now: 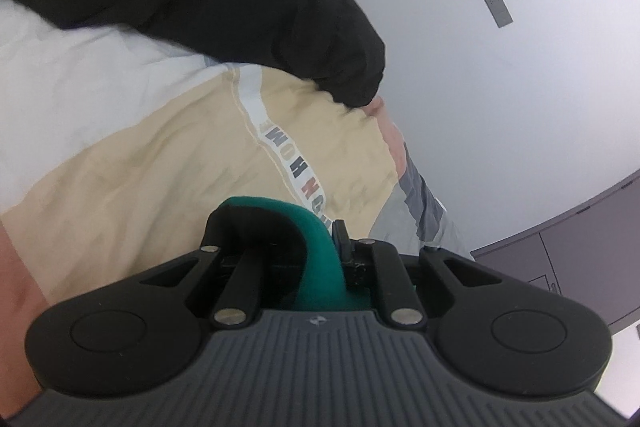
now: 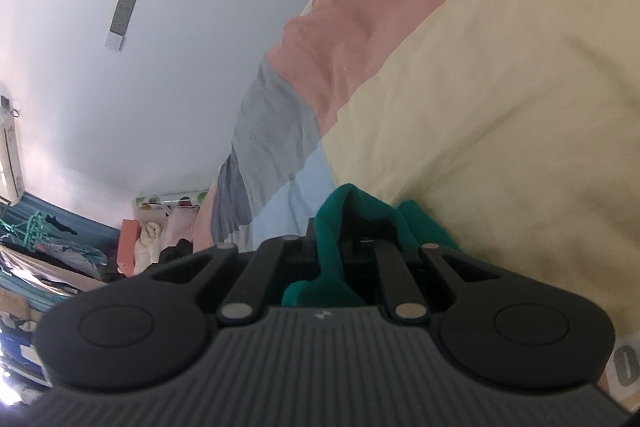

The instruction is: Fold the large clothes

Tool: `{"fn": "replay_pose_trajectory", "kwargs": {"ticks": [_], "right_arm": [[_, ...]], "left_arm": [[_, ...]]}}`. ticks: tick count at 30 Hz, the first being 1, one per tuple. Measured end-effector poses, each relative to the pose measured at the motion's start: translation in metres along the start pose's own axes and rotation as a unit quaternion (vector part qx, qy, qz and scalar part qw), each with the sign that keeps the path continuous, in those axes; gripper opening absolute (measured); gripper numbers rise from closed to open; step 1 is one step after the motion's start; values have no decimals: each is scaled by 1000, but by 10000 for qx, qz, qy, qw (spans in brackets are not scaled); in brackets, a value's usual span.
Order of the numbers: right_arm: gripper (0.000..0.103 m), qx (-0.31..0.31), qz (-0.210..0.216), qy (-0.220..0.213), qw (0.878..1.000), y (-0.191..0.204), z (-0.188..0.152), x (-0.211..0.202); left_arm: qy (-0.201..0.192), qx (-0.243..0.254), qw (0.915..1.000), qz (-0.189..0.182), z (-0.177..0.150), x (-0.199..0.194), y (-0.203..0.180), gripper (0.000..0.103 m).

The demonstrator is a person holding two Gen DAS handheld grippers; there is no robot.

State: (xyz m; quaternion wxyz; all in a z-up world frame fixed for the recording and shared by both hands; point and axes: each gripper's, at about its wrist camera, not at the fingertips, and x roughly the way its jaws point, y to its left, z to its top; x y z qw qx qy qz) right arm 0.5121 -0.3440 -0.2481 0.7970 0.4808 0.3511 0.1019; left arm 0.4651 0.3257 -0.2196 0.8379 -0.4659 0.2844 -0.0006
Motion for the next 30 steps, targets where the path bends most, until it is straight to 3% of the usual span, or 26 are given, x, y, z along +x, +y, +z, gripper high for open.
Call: {"fn": "replay_pose_trajectory", "kwargs": {"ticks": [3, 5, 6, 7, 8, 9, 10, 12, 17, 21, 24, 27, 30], "right_arm": [[12, -366, 44, 39, 9993, 10, -2, -7], [13, -854, -37, 70, 9963, 24, -6, -15], [14, -1122, -85, 85, 9936, 32, -8, -19], [20, -1373, -120, 102, 9904, 40, -12, -25], [28, -1568, -141, 115, 9875, 47, -16, -30], [46, -1761, -126, 136, 9842, 54, -21, -37], [57, -1923, -97, 125, 9812, 60, -27, -45], [58, -2219, -175, -16, 9749, 71, -38, -61], [59, -2674, -14, -352, 9629, 92, -65, -108], [58, -3025, 259, -503, 9515, 106, -89, -131], [58, -3344, 284, -214, 9418, 113, -111, -127], [57, -3664, -63, 241, 9301, 118, -131, -107], [41, -3917, -680, 612, 9155, 116, -145, -79]], "left_arm": [[-4, 195, 9998, 5, -2, -13, -12, 17], [-19, 301, 9995, -5, -4, -21, -21, 28], [-35, 381, 9993, -7, -6, -27, -26, 42], [-73, 473, 9989, -1, -8, -33, -31, 58], [-135, 598, 9981, 28, -11, -38, -36, 64], [-239, 754, 9968, 129, -15, -46, -42, 69], [-373, 927, 9946, 263, -19, -54, -49, 71], [-569, 1215, 9901, 404, -25, -70, -60, 71], [-836, 1820, 9792, 335, -46, -112, -86, 71], [-1109, 2461, 9626, 215, -76, -147, -109, 71], [-742, 2532, 9646, 10, -90, -145, -115, 71], [-267, 2556, 9663, 134, -99, -121, -116, 71], [-36, 2652, 9632, 431, -107, -97, -113, 71]]}}
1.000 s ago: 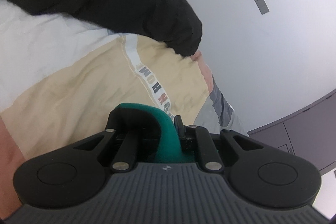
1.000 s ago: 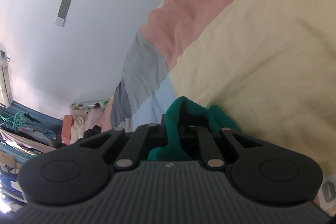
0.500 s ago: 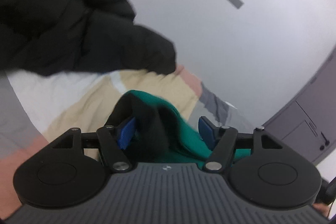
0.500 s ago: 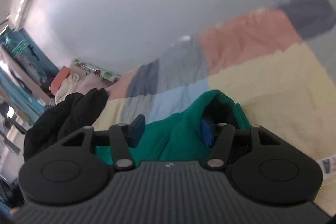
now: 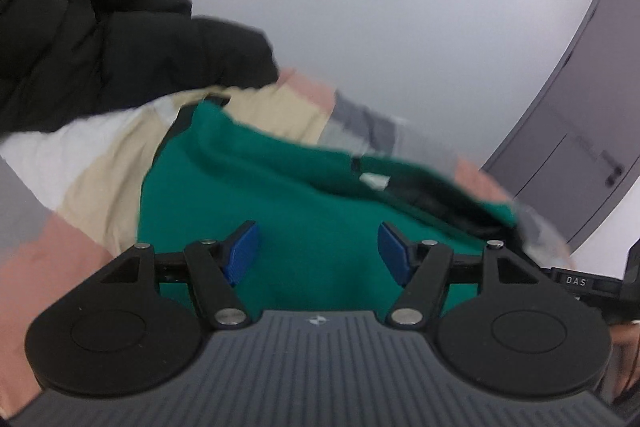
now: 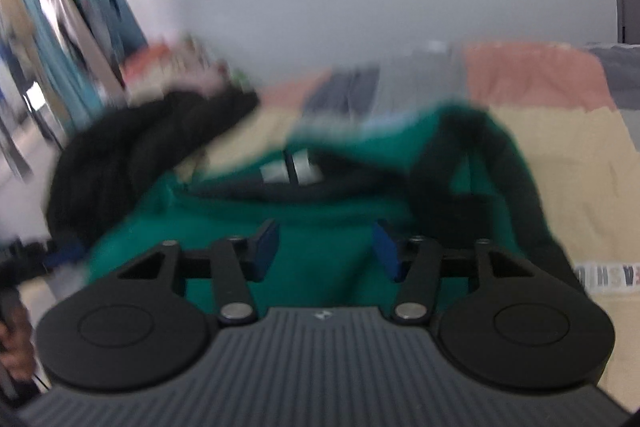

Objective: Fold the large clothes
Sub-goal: 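Lay the folded hoodie down and open both grippers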

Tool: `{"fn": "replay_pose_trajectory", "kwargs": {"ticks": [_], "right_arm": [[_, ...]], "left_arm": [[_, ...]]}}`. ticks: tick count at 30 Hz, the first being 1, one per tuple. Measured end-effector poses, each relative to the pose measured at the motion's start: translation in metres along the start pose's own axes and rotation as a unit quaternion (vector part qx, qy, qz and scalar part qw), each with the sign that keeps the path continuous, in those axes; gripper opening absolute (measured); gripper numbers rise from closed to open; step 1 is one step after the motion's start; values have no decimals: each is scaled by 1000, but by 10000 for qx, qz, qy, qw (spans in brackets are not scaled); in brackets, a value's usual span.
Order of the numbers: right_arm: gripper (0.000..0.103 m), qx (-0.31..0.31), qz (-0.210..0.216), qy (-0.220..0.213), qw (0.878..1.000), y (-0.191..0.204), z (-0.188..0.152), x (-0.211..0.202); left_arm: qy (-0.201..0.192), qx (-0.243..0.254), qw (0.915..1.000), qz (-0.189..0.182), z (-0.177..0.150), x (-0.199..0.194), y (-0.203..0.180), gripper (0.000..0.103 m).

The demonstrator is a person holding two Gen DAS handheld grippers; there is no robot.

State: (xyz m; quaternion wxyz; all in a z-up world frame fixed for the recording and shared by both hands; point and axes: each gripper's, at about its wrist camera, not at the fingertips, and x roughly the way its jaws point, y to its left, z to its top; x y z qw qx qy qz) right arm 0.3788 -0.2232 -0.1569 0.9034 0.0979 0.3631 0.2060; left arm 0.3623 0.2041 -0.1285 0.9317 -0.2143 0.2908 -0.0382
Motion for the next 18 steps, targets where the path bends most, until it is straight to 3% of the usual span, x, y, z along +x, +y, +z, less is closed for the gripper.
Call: {"fn": "replay_pose_trajectory", "kwargs": {"ticks": [6, 14, 18], "right_arm": [[37, -185, -627, 50, 9978, -2, 18, 43], [37, 132, -754, -44, 9971, -28, 66, 106], [37, 407, -905, -340, 9945, -41, 83, 123]], "left_arm": [[11, 344, 9993, 178, -3, 14, -6, 71], [-111, 399, 9989, 225, -3, 17, -9, 71], [-270, 351, 9988, 221, -4, 15, -8, 71]]}}
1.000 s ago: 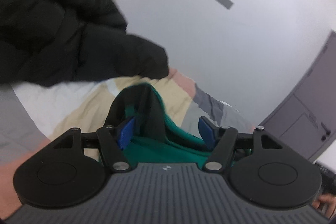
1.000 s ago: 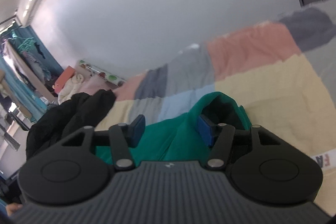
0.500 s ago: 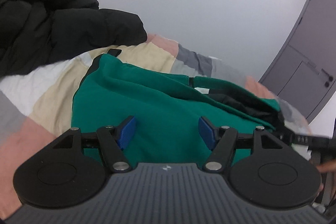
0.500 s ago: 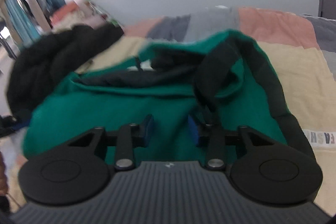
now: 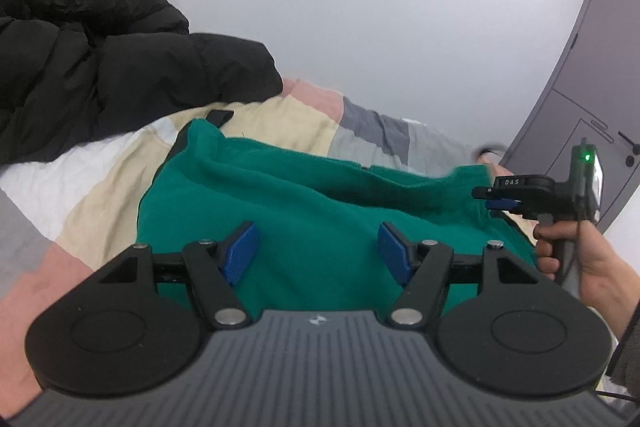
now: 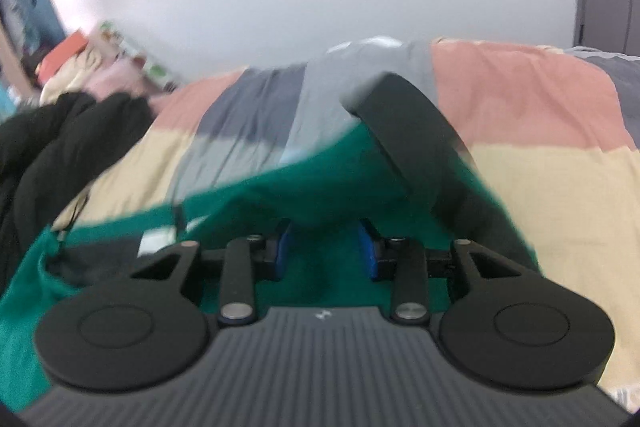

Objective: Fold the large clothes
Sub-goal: 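Lay the folded hoodie down and open both grippers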

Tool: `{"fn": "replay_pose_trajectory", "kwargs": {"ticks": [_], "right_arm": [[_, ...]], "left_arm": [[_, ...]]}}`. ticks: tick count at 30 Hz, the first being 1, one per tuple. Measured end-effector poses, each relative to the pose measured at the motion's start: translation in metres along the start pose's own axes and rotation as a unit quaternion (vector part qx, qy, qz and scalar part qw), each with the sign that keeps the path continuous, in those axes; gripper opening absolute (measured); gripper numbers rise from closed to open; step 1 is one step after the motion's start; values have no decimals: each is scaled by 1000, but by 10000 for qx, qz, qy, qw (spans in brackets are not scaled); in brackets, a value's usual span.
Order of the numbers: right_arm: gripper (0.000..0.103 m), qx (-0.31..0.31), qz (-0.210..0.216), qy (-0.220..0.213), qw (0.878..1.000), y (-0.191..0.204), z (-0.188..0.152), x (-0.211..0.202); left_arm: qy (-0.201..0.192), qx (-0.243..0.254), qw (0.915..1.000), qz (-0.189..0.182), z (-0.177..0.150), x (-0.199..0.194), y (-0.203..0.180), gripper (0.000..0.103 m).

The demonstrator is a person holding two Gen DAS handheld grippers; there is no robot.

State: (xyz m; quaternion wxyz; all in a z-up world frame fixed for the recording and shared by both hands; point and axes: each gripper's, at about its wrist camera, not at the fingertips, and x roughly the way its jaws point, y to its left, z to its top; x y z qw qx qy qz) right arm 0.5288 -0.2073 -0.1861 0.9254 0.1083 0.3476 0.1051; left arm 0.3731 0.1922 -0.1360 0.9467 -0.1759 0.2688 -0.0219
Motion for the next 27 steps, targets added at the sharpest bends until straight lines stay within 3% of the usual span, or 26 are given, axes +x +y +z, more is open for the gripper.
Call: {"fn": "replay_pose_trajectory", "kwargs": {"ticks": [4, 6, 12, 14, 16, 17, 21, 23, 27], "right_arm": [[40, 458, -182, -8, 9988, -26, 2, 10], [40, 875, -37, 103, 9961, -39, 1, 13], [41, 489, 111, -33, 9987, -27, -1, 0], [48, 415, 43, -84, 9991, -27, 2, -3], [69, 400, -138, -258, 9988, -32, 2, -9], [71, 411, -189, -312, 9985, -35, 4, -11], [70, 265, -421, -333, 9982, -48, 7, -8], [70, 204, -585, -196, 9979, -53, 6, 0], [67, 224, -511, 335, 9979, -59, -1, 23]], "left_arm": [[-95, -37, 9999, 1, 2, 4, 2, 71], [-128, -10, 9999, 45, 2, 6, 2, 71], [-104, -365, 9993, 57, 4, 9, 17, 71], [-117, -428, 9990, 111, 4, 8, 21, 71], [-128, -543, 9984, 134, 4, 5, 24, 71], [-141, -627, 9979, 107, 4, 3, 26, 71], [-168, -757, 9970, 74, 3, -1, 29, 71], [-170, -718, 9972, 99, 2, -1, 27, 71], [-191, -578, 9980, 160, 0, 0, 23, 71]]}}
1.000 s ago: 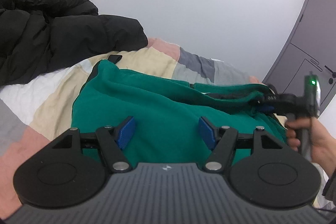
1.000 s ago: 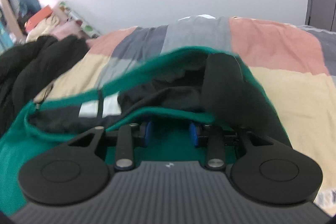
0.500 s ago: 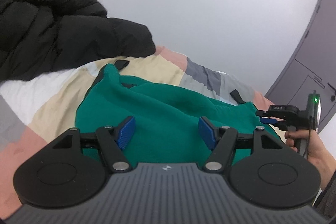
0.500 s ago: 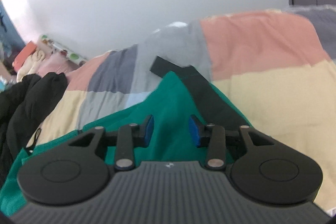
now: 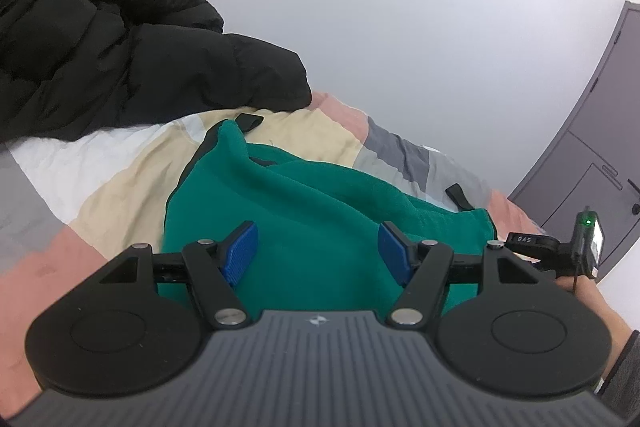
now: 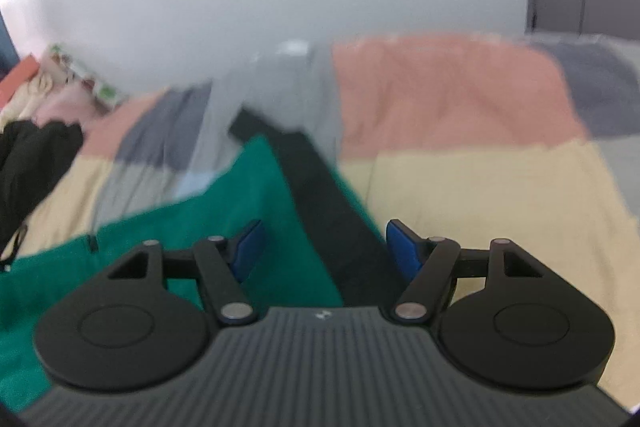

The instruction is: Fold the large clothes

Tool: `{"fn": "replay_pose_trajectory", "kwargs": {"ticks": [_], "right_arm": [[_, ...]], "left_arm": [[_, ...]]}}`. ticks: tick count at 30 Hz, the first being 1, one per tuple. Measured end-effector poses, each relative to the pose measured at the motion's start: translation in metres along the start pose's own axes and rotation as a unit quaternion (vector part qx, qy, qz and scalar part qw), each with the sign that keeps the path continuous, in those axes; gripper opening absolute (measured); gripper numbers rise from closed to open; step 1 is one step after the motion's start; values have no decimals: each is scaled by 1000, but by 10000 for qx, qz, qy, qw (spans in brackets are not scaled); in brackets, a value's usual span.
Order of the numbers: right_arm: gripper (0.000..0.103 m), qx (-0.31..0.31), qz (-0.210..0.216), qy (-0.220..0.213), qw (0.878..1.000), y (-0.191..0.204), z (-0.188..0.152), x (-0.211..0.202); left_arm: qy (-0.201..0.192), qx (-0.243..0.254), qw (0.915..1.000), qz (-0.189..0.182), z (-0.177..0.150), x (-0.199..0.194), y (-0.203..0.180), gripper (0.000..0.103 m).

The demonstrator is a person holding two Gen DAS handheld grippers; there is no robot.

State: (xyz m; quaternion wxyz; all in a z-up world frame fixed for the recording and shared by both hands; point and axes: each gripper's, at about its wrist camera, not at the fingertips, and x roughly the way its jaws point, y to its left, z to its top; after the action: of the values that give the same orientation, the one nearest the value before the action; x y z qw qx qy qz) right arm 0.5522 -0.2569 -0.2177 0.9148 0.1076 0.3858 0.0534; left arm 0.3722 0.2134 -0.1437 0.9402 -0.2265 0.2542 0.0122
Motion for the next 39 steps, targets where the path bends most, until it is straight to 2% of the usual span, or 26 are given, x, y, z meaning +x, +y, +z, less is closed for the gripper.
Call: {"fn": "replay_pose_trajectory", "kwargs": {"ticks": [2, 3, 4, 6, 7, 10, 13, 15, 20, 23, 24, 26, 27, 28, 34, 37, 39], "right_arm": [[59, -73, -67, 26, 9999, 2, -3, 3], [51, -140, -51, 25, 9999, 4, -4, 2], [36, -210, -32, 2, 9998, 7, -3, 1], [18, -376, 0, -93, 9993, 11, -3, -7], [13, -423, 24, -174, 9990, 12, -2, -13], [11, -451, 16, -580, 9973, 12, 4, -33], [11, -296, -97, -937, 9951, 6, 14, -44], [10, -169, -198, -1009, 9946, 0, 15, -41], [11, 24, -329, -460, 9984, -11, 6, -11], [17, -13, -278, -462, 9985, -8, 4, -12], [21, -43, -259, -503, 9984, -6, 4, -16], [36, -125, -262, -598, 9978, -1, 2, -30], [52, -163, -248, -649, 9974, 1, 0, -37], [62, -208, -189, -701, 9971, 3, -3, -44], [60, -393, 177, -1063, 9934, 16, -20, -106], [61, -354, 559, -1270, 9897, 27, -27, -138], [61, -409, 941, -1263, 9867, 37, -39, -155]], "left_arm": [[-15, 82, 10000, 52, -2, 0, -2, 71], [-22, 116, 9999, 78, -3, -1, -3, 71], [-27, 146, 9998, 94, -3, -1, -4, 71], [-33, 190, 9997, 123, -4, -2, -6, 71], [-33, 212, 9997, 133, -5, -2, -7, 71], [-52, 261, 9995, 172, -6, -3, -9, 71], [-89, 360, 9991, 197, -7, -4, -12, 71], [-96, 425, 9988, 229, -8, -3, -14, 71], [-102, 576, 9979, 271, -10, -2, -17, 71], [-116, 631, 9974, 315, -12, -2, -19, 71], [-121, 645, 9973, 324, -12, -2, -19, 71], [-131, 661, 9971, 345, -12, -2, -19, 71], [-153, 669, 9970, 356, -13, -3, -20, 71], [-174, 677, 9969, 372, -13, -4, -20, 71], [-397, 724, 9962, 285, -13, -22, -31, 71], [-465, 869, 9950, 146, -16, -31, -40, 71], [-440, 965, 9943, 81, -20, -32, -47, 71]]}}
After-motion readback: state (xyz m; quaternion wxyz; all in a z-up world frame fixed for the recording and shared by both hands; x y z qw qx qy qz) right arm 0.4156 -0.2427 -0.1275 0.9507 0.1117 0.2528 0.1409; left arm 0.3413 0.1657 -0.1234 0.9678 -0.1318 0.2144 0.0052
